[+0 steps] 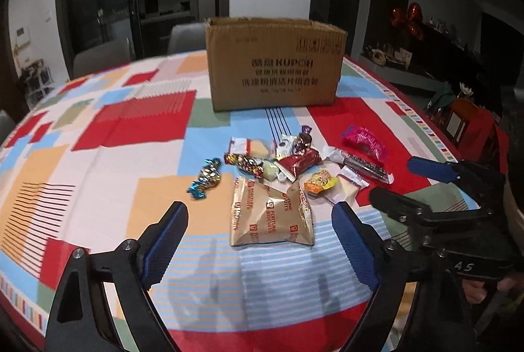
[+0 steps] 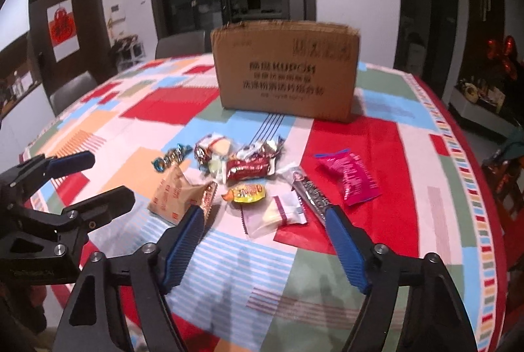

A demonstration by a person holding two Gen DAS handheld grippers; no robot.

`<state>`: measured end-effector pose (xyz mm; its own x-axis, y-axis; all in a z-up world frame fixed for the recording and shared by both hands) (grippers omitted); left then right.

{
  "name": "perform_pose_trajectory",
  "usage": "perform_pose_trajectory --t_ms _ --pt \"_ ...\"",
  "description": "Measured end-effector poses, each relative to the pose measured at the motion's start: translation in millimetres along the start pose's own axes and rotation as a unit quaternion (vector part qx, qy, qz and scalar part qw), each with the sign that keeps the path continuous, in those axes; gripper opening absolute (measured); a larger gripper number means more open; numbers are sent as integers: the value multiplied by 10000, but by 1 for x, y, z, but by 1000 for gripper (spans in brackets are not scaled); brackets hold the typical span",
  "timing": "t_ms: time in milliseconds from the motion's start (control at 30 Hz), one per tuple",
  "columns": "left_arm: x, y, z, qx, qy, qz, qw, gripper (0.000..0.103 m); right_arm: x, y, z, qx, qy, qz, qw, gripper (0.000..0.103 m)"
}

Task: Organize snacks
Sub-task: 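Grasp the gold Fortune Biscuits bag with the left gripper while the right gripper grasps the clear wrapped cake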

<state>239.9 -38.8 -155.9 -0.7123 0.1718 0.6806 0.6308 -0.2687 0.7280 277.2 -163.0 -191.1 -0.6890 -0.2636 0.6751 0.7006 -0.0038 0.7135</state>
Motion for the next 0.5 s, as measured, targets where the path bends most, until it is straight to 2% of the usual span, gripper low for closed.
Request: perform_pose_trajectory --t_ms 167,500 --pt "-26 -5 0 127 -187 268 9994 86 -27 -5 -8 -137 77 349 9993 69" --pt "-56 -10 -1 249 -381 531 9976 83 -55 -10 -19 -394 200 689 9966 64"
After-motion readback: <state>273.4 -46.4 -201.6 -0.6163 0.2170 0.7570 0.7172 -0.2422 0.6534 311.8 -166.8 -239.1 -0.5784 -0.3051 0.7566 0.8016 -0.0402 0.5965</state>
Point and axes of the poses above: each gripper's, at about its wrist camera, not at the fingertips, and x roughly against the way its jaws point, z to its left, y to its top, the point moved 9 cm from there along -x, roughly the way its jaws point, and after that the axes turned 10 degrees about -x, right-handed, at the moved point
